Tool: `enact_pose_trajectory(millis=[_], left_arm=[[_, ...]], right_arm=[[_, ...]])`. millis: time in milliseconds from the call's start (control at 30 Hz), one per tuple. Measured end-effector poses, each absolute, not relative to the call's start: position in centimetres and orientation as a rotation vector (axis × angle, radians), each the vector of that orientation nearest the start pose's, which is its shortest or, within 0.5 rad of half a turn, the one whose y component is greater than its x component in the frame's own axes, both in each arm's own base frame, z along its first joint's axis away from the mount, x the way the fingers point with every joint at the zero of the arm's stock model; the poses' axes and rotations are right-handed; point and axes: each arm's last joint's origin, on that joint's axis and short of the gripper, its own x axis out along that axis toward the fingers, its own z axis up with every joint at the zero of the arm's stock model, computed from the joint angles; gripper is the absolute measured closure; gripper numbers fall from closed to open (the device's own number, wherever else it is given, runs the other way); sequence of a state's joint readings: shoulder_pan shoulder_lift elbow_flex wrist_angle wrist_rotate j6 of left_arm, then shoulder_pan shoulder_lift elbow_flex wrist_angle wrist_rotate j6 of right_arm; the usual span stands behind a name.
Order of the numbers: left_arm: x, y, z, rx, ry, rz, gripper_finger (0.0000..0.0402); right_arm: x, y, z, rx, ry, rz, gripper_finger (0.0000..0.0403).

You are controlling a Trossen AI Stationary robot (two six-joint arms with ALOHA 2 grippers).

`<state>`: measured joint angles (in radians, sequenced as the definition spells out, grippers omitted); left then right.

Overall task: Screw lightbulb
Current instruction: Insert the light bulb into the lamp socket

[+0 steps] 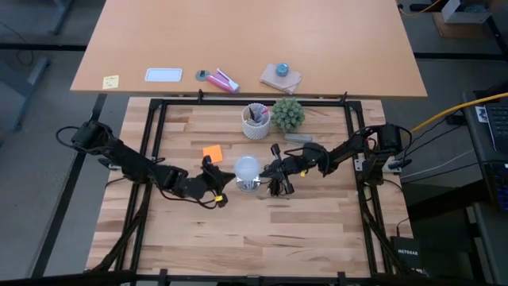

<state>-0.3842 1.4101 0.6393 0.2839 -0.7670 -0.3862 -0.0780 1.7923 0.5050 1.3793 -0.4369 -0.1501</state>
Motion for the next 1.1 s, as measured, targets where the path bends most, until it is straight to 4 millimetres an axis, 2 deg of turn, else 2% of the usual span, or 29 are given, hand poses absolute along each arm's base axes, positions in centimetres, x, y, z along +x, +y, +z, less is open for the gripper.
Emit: enact_pose_trajectory(millis=[233, 433, 567, 767, 1100], left_arm=[[25.6, -9.6, 19.5, -0.097, 0.341, 0.399, 0.0396], [25.7, -9.3, 19.5, -0.100, 0.339, 0.406, 0.0396], [25.7, -9.5, 19.6, -0.105, 0.332, 0.401, 0.0396], [25.8, -10.0, 20.2, -0.095, 0.282, 0.368, 0.0396], [26.1, -9.5, 20.4, -0.065, 0.272, 0.379, 0.0396]], right_arm=[[29.6, -1.1, 16.3, -0.185, -0.157, 0.346, 0.0391], [29.3, -1.1, 17.6, -0.206, -0.206, 0.338, 0.0391], [29.3, -1.4, 18.0, -0.199, -0.210, 0.212, 0.0391], [29.5, -2.0, 17.5, -0.225, -0.146, 0.027, 0.0391], [30.0, -2.0, 16.8, -0.218, -0.041, 0.067, 0.0391]])
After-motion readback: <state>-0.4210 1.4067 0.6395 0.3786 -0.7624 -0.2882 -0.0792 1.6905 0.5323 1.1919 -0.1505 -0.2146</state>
